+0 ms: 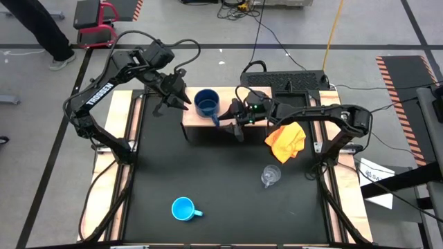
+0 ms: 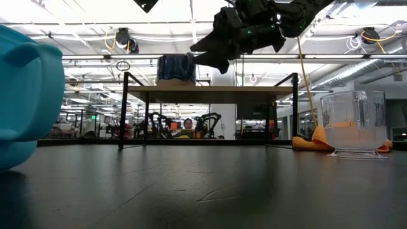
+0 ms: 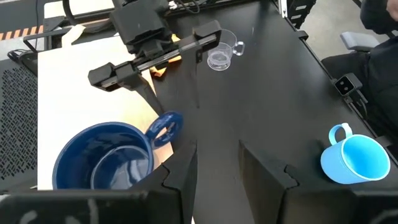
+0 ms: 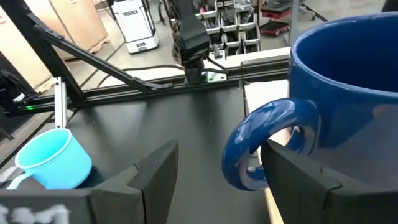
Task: Stack small to large cups/mugs on shelf
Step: Put the dark blue mug on the shelf
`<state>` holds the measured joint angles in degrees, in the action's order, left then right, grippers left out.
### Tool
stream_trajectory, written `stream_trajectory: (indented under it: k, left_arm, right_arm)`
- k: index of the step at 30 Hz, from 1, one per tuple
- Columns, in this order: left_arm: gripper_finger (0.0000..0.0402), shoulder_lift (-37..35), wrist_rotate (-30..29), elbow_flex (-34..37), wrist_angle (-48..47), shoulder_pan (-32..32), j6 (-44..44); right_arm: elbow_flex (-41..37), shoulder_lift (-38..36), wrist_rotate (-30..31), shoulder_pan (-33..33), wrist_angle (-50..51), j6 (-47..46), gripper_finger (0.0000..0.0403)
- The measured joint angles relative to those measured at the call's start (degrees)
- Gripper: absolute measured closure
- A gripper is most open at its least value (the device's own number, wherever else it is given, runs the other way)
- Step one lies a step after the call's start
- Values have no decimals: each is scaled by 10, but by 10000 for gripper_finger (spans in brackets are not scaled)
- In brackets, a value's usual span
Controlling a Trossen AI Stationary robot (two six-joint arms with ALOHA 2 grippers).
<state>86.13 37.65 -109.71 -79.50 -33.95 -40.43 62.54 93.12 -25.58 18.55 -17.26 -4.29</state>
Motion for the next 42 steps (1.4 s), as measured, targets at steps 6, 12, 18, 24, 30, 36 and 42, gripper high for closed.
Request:
stream_trajectory:
  k: [6,12,18,24,30,36,42]
  left_arm:
    - [284,0,0,0,0,0,0]
    - [284,0,4,0,0,0,0]
    - [284,0,9,0,0,0,0]
    - [284,0,9,0,0,1,-4]
    - [284,0,9,0,0,0,-4]
    - [284,0,9,0,0,0,-3]
    - [284,0,9,0,0,0,-2]
  right_arm:
    - [0,0,0,-3,-18,-7,181]
    - [0,0,0,-3,-25,-10,181]
    - [0,0,0,-6,-26,-10,181]
    - [0,0,0,-11,-28,-13,181]
    - [0,0,-1,-11,-38,-17,181]
    - [1,0,-1,-11,-44,-18,181]
    - [1,5,-1,-14,-39,-26,181]
